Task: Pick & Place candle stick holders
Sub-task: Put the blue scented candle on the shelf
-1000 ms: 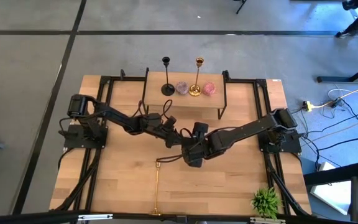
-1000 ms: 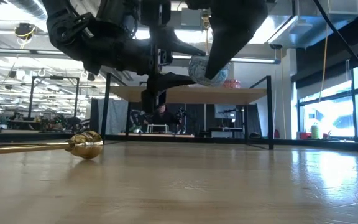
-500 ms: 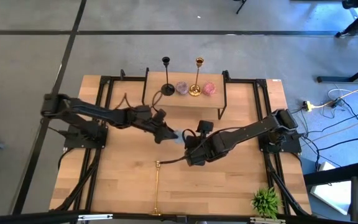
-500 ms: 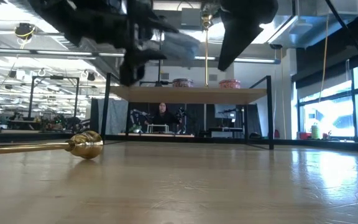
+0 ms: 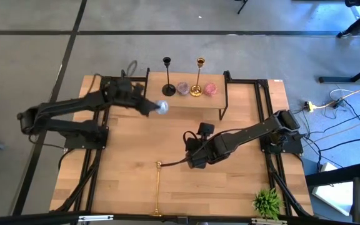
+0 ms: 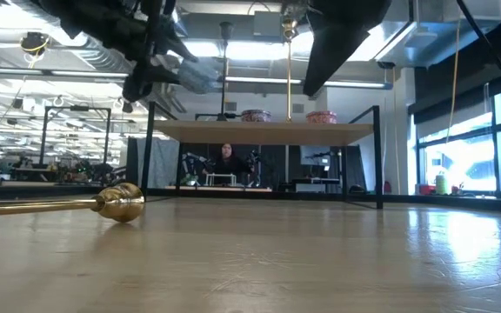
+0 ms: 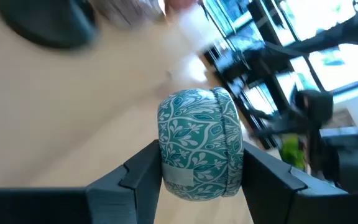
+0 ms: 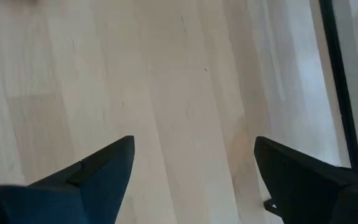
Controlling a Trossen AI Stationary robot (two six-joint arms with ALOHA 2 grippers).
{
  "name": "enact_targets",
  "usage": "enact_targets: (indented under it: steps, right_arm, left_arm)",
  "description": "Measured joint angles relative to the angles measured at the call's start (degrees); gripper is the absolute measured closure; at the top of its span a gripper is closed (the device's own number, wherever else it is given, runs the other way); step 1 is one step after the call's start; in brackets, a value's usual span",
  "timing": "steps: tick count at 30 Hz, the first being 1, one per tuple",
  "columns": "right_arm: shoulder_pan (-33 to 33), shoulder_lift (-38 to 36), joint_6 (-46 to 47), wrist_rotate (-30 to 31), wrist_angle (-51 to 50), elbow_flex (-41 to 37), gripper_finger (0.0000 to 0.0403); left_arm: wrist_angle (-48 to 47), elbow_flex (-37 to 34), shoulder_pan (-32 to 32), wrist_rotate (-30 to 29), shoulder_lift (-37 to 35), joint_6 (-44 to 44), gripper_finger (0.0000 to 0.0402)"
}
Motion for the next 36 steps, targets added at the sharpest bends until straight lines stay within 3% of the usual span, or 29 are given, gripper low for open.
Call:
enact_targets:
  steps: [9,18,25,36]
  right_arm:
    - [0.0,0.0,0.0,-0.2,1.0,0.0,0.0069]
    - [0.0,0.0,0.0,-0.4,2.1,-1.5,0.0069]
    - [0.0,0.0,0.4,-0.4,2.3,-2.8,0.0069]
    - [0.1,0.0,0.4,-0.4,2.7,-2.8,0.0069]
  left_arm:
    - [-13.2,12.1,15.2,9.5,4.1,11.5,0.0222]
    - [-32.0,24.6,19.9,11.6,16.3,26.7,0.0222]
    - [-31.9,25.7,20.0,10.9,22.4,29.7,0.0222]
    - [-31.9,25.8,22.0,8.3,22.9,31.1,0.0222]
